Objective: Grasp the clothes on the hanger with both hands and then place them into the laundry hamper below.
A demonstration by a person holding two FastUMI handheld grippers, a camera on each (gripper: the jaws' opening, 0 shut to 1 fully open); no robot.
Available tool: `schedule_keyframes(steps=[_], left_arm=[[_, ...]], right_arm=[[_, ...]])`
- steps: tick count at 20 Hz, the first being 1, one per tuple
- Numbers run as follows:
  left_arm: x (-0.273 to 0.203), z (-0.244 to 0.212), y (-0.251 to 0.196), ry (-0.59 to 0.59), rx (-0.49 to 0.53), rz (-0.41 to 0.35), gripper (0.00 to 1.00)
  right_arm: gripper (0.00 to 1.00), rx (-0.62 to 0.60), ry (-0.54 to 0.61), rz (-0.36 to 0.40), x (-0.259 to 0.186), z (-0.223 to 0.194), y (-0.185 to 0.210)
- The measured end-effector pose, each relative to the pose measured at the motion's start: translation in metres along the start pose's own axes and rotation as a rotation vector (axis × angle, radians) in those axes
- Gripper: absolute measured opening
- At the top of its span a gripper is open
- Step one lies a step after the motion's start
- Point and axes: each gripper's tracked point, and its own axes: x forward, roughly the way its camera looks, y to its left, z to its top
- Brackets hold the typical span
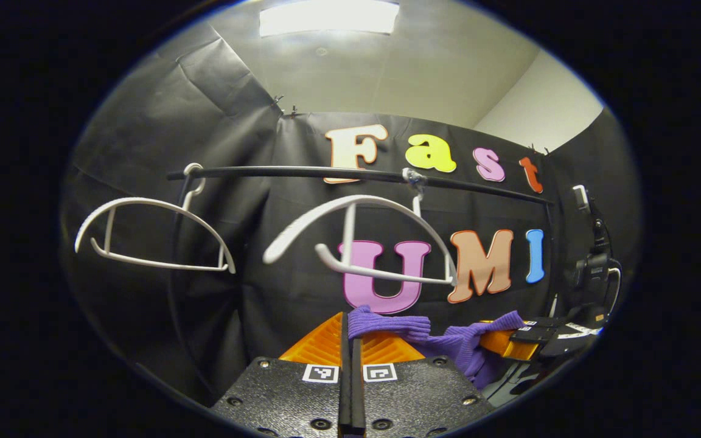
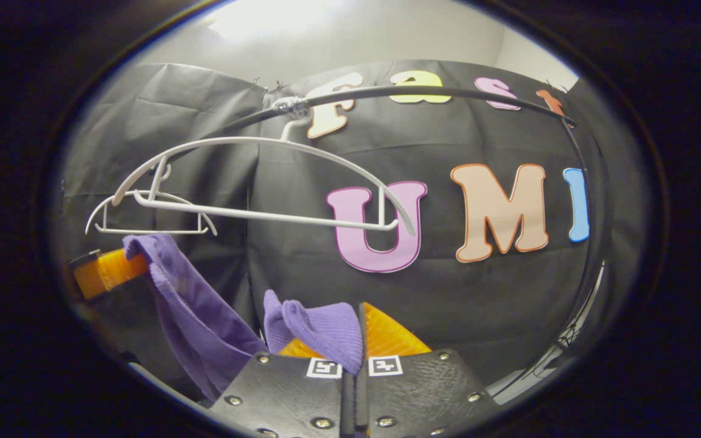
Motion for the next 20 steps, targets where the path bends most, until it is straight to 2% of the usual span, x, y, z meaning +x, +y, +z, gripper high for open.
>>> schedule_keyframes(steps=[1,2,7,8,10,11,12,16,20], left_arm=[[0.002,0.001,-0.01,-0.006,-0.01,-0.012,0.0],[0.003,0.001,-0.019,-0.02,-0.015,-0.023,0.0],[0.01,-0.013,-0.057,-0.035,-0.021,-0.067,0.0],[0.009,-0.018,-0.062,-0.028,-0.022,-0.075,0.01],[0.011,-0.029,-0.064,-0.016,-0.028,-0.076,0.01],[0.013,-0.036,-0.063,-0.006,-0.029,-0.069,0.01],[0.013,-0.043,-0.063,0.006,-0.03,-0.061,0.0],[0.019,-0.078,-0.062,0.037,-0.001,-0.054,0.0],[0.019,-0.114,-0.051,0.097,0.011,-0.031,0.01]], right_arm=[[0.07,0.004,0.001,0.002,-0.003,0.001,0.001],[0.02,0.014,-0.004,0.0,-0.008,0.004,0.002],[0.02,0.018,-0.031,-0.059,-0.023,0.011,-0.015],[0.04,0.02,-0.032,-0.067,-0.025,0.009,-0.017],[0.02,0.025,-0.035,-0.09,-0.028,0.002,-0.024],[0.01,0.03,-0.032,-0.103,-0.027,-0.003,-0.027],[0.07,0.031,-0.023,-0.108,-0.027,-0.011,-0.029],[0.07,0.021,0.022,-0.15,-0.025,-0.045,-0.041],[0.07,0.064,0.079,-0.134,-0.018,-0.085,-0.04]])
